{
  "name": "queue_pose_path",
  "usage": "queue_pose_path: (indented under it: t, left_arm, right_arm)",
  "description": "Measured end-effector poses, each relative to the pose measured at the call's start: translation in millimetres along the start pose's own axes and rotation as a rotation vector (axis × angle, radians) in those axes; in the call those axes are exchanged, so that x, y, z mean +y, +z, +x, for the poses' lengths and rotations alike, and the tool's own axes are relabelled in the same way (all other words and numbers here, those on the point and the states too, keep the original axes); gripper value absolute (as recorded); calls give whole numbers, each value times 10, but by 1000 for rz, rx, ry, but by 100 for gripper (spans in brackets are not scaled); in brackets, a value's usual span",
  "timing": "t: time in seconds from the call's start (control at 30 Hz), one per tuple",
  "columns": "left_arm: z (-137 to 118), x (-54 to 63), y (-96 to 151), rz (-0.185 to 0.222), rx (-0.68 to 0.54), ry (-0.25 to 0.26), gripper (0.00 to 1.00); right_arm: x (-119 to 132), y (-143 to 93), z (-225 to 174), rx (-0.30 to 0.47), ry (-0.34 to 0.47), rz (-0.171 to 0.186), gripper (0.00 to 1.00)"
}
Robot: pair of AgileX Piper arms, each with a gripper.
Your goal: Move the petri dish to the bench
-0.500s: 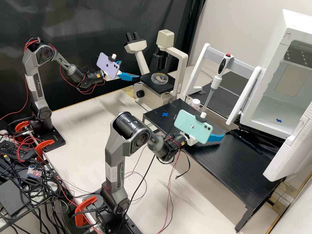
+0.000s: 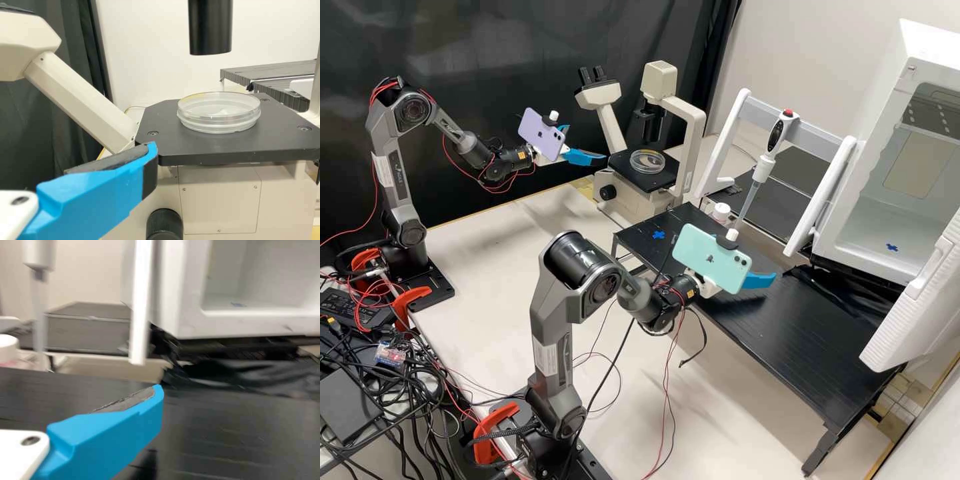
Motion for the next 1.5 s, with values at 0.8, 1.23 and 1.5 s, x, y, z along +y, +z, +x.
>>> queue_pose_path:
  t: [0.8, 1.23, 1.5]
  left_arm:
    - [0, 0, 0, 0, 0, 0, 100]
    - [0, 0, 0, 0, 0, 0, 100]
    - [0, 0, 0, 0, 0, 0, 100]
  right_arm:
    - [-749, -1809, 9, 485, -132, -179, 100]
    - [-1187, -2226, 640, 487, -292, -239, 100]
    - [-1313, -2260, 1135, 486, -412, -245, 100]
